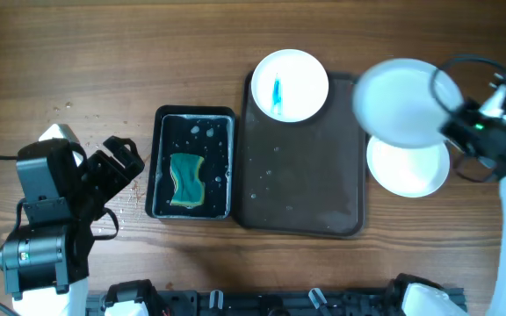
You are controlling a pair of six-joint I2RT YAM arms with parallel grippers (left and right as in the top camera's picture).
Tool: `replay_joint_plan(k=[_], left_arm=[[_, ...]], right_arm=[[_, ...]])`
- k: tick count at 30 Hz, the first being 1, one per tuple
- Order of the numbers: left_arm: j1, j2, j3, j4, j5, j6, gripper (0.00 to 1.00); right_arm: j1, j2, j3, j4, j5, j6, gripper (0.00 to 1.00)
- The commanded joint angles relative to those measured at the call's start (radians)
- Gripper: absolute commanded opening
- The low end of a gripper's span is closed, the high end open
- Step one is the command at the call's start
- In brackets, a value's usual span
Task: Clean dirty plates on tray and stack at the side
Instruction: 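Carry the plate with the right gripper and set it at the right side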
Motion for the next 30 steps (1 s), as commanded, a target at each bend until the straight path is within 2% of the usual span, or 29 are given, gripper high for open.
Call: replay_joint_plan(k=[1,5,9,10,11,14,16,20,22,25,28,30], left_arm=[[0.008,0.001,0.013,0.0,0.008,-0.01,1.0],[0.008,0.001,0.013,0.0,0.008,-0.01,1.0],[0.008,0.001,0.013,0.0,0.008,-0.01,1.0],[0.008,0.001,0.013,0.0,0.008,-0.01,1.0],[0.008,0.001,0.013,0.0,0.008,-0.01,1.0],[0.008,0.001,0.013,0.0,0.008,-0.01,1.0],[0.008,0.001,0.013,0.0,0.008,-0.01,1.0],[0.008,0.001,0.013,0.0,0.008,-0.01,1.0],[0.008,0.001,0.013,0.0,0.008,-0.01,1.0],[0.008,0.001,0.013,0.0,0.008,-0.01,1.0],[0.008,0.001,0.013,0.0,0.008,-0.01,1.0],[0.008,0.001,0.013,0.0,0.008,-0.01,1.0]], right_arm=[[-0.122,0.085,-0.095,0.02,-0.025,-0.048,0.04],[-0.163,0.225,-0.185,0.074,0.003,-0.05,0.04],[-0.162,0.314,-0.2,0.08,0.029,-0.05,0.04],[-0.162,0.318,-0.2,0.084,0.03,-0.065,0.16],[-0.161,0.309,-0.191,0.08,0.004,-0.087,0.44],[-0.145,0.235,-0.153,0.073,-0.135,-0.172,0.65],[-0.098,0.126,-0.125,0.091,-0.267,-0.219,0.64],[0.064,-0.056,-0.113,0.161,-0.45,-0.234,0.56],[0.146,-0.098,-0.113,0.17,-0.423,-0.248,0.56],[0.314,-0.108,-0.127,0.188,-0.267,-0.284,0.54],[0.448,-0.036,-0.198,0.327,-0.097,-0.285,0.53],[0.486,0.039,-0.237,0.448,-0.038,-0.285,0.53]])
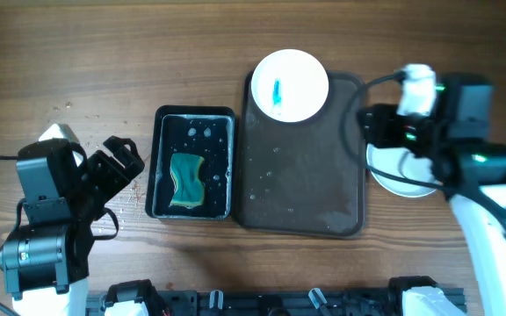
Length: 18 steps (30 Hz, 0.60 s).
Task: Clean dirty plates on tray and stack at the side
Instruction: 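Carry the plate with the right gripper and set it at the right side, then grip the last white plate with the right gripper and pull it forward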
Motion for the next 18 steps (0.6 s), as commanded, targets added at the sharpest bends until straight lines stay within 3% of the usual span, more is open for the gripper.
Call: replay_joint_plan(k=[1,4,7,15,18], left_arm=[[0.008,0.001,0.013,0.0,0.008,-0.01,1.0],[0.008,0.001,0.013,0.0,0.008,-0.01,1.0],[0.008,0.001,0.013,0.0,0.008,-0.01,1.0],[0.008,0.001,0.013,0.0,0.008,-0.01,1.0],[0.008,0.001,0.013,0.0,0.008,-0.01,1.0]], right_arm=[[0.066,0.159,-0.078,0.169,0.185,-0.024,0.52],[0.068,0.323,-0.079,0.36,0.167,-0.021,0.45],[0.068,0.469,-0.072,0.523,0.13,0.037,0.47],[0.068,0.821,0.131,0.632,0.116,0.073,0.47],[0.068,0.878,0.13,0.698,0.077,0.114,0.36]])
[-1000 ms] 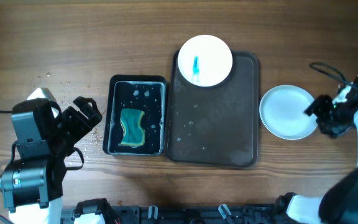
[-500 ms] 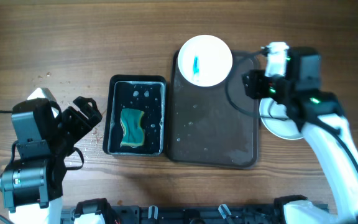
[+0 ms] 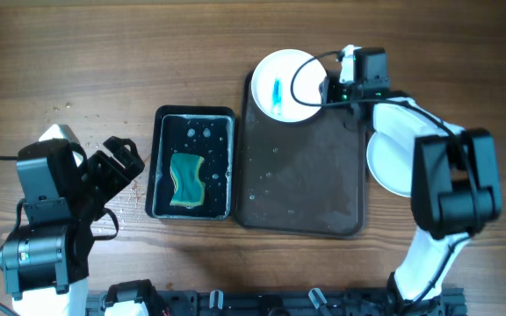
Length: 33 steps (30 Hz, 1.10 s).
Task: Clean dirty plates on tray and stack at the side
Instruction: 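Grip the last white plate with the right gripper and pull it forward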
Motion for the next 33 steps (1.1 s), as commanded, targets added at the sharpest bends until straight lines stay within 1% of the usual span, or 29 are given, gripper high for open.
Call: replay_joint_plan(k=[1,2,3,5,6,9,11,14,16,17,18,20,22,25,27,30,31,32,33], left_arm=[[0.008,0.001,0.013,0.003,0.008,-0.01,1.0],[0.008,0.001,0.013,0.003,0.008,-0.01,1.0],[0.008,0.001,0.013,0.003,0.008,-0.01,1.0],[0.008,0.001,0.013,0.003,0.008,-0.01,1.0],[0.008,0.001,0.013,0.003,0.008,-0.01,1.0],[0.008,0.001,0.013,0.003,0.008,-0.01,1.0],[0.008,0.001,0.013,0.003,0.008,-0.01,1.0],[0.008,0.001,0.013,0.003,0.008,-0.01,1.0],[0.008,0.001,0.013,0.003,0.008,-0.01,1.0],[0.008,0.001,0.013,0.003,0.008,-0.01,1.0],[0.008,0.001,0.013,0.003,0.008,-0.01,1.0],[0.008,0.001,0.013,0.003,0.008,-0.01,1.0],[0.008,0.001,0.013,0.003,0.008,-0.01,1.0],[0.008,0.001,0.013,0.003,0.008,-0.01,1.0],[0.008,0.001,0.013,0.003,0.008,-0.01,1.0],[0.008,0.001,0.013,0.003,0.008,-0.01,1.0],[0.008,0.001,0.013,0.003,0.008,-0.01,1.0],[0.008,0.001,0.013,0.003,0.008,-0.01,1.0],[0.008,0.001,0.013,0.003,0.008,-0.01,1.0]], right_arm=[[0.003,0.068,0.02,0.046,-0.057,0.069,0.24],[0.002,0.068,0.02,0.044,-0.063,0.081,0.08],[0.002,0.061,0.02,0.024,-0.063,0.089,0.04],[0.002,0.014,0.02,-0.04,-0.063,0.135,0.04],[0.002,-0.009,0.02,-0.062,-0.063,0.135,0.04],[0.002,-0.162,0.02,-0.193,-0.061,0.132,0.04],[0.002,-0.298,0.02,-0.295,-0.049,0.128,0.04],[0.003,-0.511,0.02,-0.486,-0.036,0.129,0.04],[0.003,-0.601,0.019,-0.622,-0.035,0.144,0.04],[0.003,-0.652,0.015,-0.741,-0.035,0.156,0.04],[0.007,-0.671,0.001,-0.804,-0.035,0.154,0.04],[0.018,-0.68,-0.051,-0.863,-0.019,0.175,0.04],[0.041,-0.674,-0.17,-0.834,-0.016,0.214,0.04],[0.069,-0.667,-0.37,-0.633,-0.02,0.277,0.04],[0.087,-0.667,-0.456,-0.501,-0.028,0.282,0.04],[0.108,-0.667,-0.509,-0.438,-0.012,0.283,0.04],[0.11,-0.667,-0.514,-0.441,-0.011,0.283,0.09],[0.11,-0.667,-0.513,-0.445,-0.013,0.28,0.24],[0.11,-0.669,-0.513,-0.446,-0.02,0.276,0.26]])
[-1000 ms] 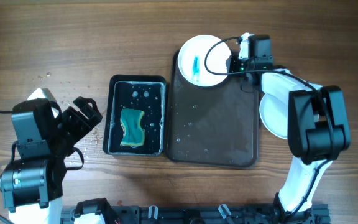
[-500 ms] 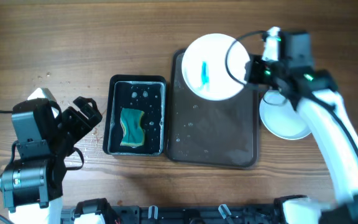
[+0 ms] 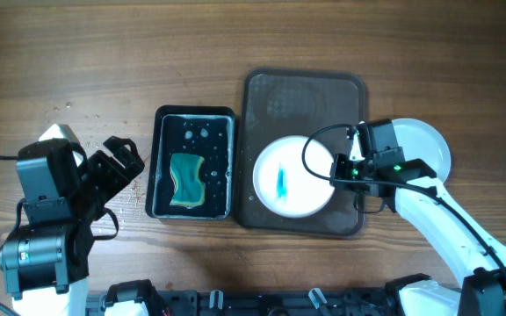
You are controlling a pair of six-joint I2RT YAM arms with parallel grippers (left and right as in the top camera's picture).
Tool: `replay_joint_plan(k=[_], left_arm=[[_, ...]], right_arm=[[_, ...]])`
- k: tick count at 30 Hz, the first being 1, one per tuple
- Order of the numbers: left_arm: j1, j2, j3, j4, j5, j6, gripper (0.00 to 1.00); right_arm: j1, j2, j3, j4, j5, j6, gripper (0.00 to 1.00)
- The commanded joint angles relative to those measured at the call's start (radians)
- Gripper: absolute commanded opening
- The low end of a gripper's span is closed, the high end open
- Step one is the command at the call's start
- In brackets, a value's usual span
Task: Clean dirty plates on tray and stack at the side
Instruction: 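Grip the last white plate with the right gripper and pull it forward, then grasp the green sponge with the left gripper and lift it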
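A white plate with a blue streak on it lies at the near part of the dark brown tray. My right gripper sits at the plate's right rim, its jaws seemingly closed on the edge. Clean white plates are stacked on the table right of the tray, partly hidden under the right arm. A green sponge rests in the black water tub. My left gripper hovers open left of the tub, holding nothing.
Water drops dot the wood left of the tub and the tray's surface. The far half of the tray is bare. The wooden table stretches wide behind the tub and tray.
The dirty plate has gone from the tray's far edge to its near part. My right gripper, then at the plate's right rim at the far end, is now at that rim near the front.
My right gripper first held a clean plate above the stack at the right. Then that plate lay on the stack, with the gripper over it. After that the gripper was at the dirty plate's rim at the far end; now the plate sits near the tray's front.
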Motion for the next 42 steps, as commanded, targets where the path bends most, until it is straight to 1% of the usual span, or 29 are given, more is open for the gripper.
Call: replay_joint_plan(k=[1,3,5,9,11,12,14,16,17,18,19,20,22,23,25,26,27,29,30,31,32,33,35,38,39,40,42], left_arm=[[0.008,0.0,0.012,0.003,0.008,-0.01,1.0],[0.008,0.0,0.012,0.028,0.014,-0.013,1.0],[0.008,0.0,0.012,0.04,0.122,-0.014,1.0],[0.008,0.0,0.012,0.037,0.236,-0.014,1.0],[0.005,0.003,0.012,0.035,0.322,-0.009,1.0],[-0.007,0.014,0.012,0.027,0.351,-0.009,1.0],[-0.066,0.055,0.008,-0.018,0.356,-0.006,1.0],[-0.167,0.122,-0.029,-0.027,0.333,0.019,1.0],[-0.215,0.155,-0.049,-0.026,0.304,0.024,0.97],[-0.277,0.206,-0.074,-0.026,0.243,0.023,0.93],[-0.322,0.251,-0.09,-0.03,0.179,0.016,0.91],[-0.359,0.3,-0.102,-0.032,0.103,-0.01,0.88],[-0.417,0.441,-0.114,-0.015,-0.058,-0.113,0.86],[-0.427,0.502,-0.114,0.016,-0.072,-0.115,0.8],[-0.43,0.597,-0.114,0.058,-0.071,-0.116,0.58],[-0.43,0.641,-0.114,0.07,-0.072,-0.12,0.5],[-0.43,0.711,-0.114,0.081,-0.072,-0.144,0.45],[-0.431,0.802,-0.114,0.097,-0.073,-0.148,0.45],[-0.431,0.847,-0.114,0.108,-0.08,-0.148,0.42],[-0.431,0.897,-0.114,0.122,-0.088,-0.148,0.35],[-0.431,0.916,-0.114,0.133,-0.087,-0.148,0.21],[-0.431,0.945,-0.114,0.151,-0.082,-0.148,0.04],[-0.431,0.946,-0.106,0.169,-0.048,-0.137,0.04],[-0.431,0.888,-0.057,0.111,-0.029,-0.137,0.04],[-0.431,0.861,-0.039,0.08,-0.031,-0.137,0.12],[-0.431,0.838,-0.029,0.063,-0.035,-0.131,0.25],[-0.431,0.761,-0.026,0.065,-0.064,-0.088,0.63]], right_arm=[[0.004,-0.013,-0.001,0.005,-0.013,-0.013,0.26],[0.004,-0.034,0.018,-0.026,-0.013,-0.041,0.29],[0.004,-0.077,0.043,-0.074,-0.014,-0.048,0.3],[0.004,-0.214,0.08,-0.18,-0.023,-0.11,0.3],[0.004,-0.3,0.08,-0.21,-0.05,-0.142,0.31],[0.004,-0.329,0.08,-0.219,-0.049,-0.141,0.32],[0.004,-0.38,0.08,-0.227,-0.061,-0.138,0.33],[0.004,-0.399,0.08,-0.221,-0.063,-0.12,0.33],[0.004,-0.399,0.08,-0.218,-0.063,-0.115,0.33],[0.004,-0.393,0.079,-0.216,-0.063,-0.115,0.34],[0.004,-0.388,0.079,-0.216,-0.063,-0.114,0.34],[0.004,-0.38,0.079,-0.217,-0.063,-0.114,0.34],[0.004,-0.355,0.077,-0.219,-0.063,-0.114,0.34],[0.004,-0.342,0.076,-0.219,-0.063,-0.112,0.34],[0.004,-0.318,0.076,-0.22,-0.072,-0.102,0.34],[0.004,-0.308,0.076,-0.219,-0.076,-0.088,0.34],[0.004,-0.289,0.076,-0.219,-0.075,-0.082,0.34],[0.004,-0.261,0.076,-0.218,-0.075,-0.078,0.34],[0.004,-0.248,0.076,-0.219,-0.079,-0.068,0.34],[0.004,-0.237,0.076,-0.22,-0.088,-0.06,0.34],[0.004,-0.231,0.076,-0.22,-0.094,-0.06,0.34],[0.004,-0.225,0.076,-0.218,-0.091,-0.061,0.34],[0.004,-0.22,0.076,-0.211,-0.09,-0.06,0.34],[0.004,-0.22,0.076,-0.209,-0.089,-0.06,0.34],[0.004,-0.22,0.076,-0.21,-0.089,-0.061,0.34],[0.004,-0.22,0.076,-0.208,-0.082,-0.063,0.34],[0.004,-0.22,0.076,-0.204,-0.07,-0.06,0.34]])
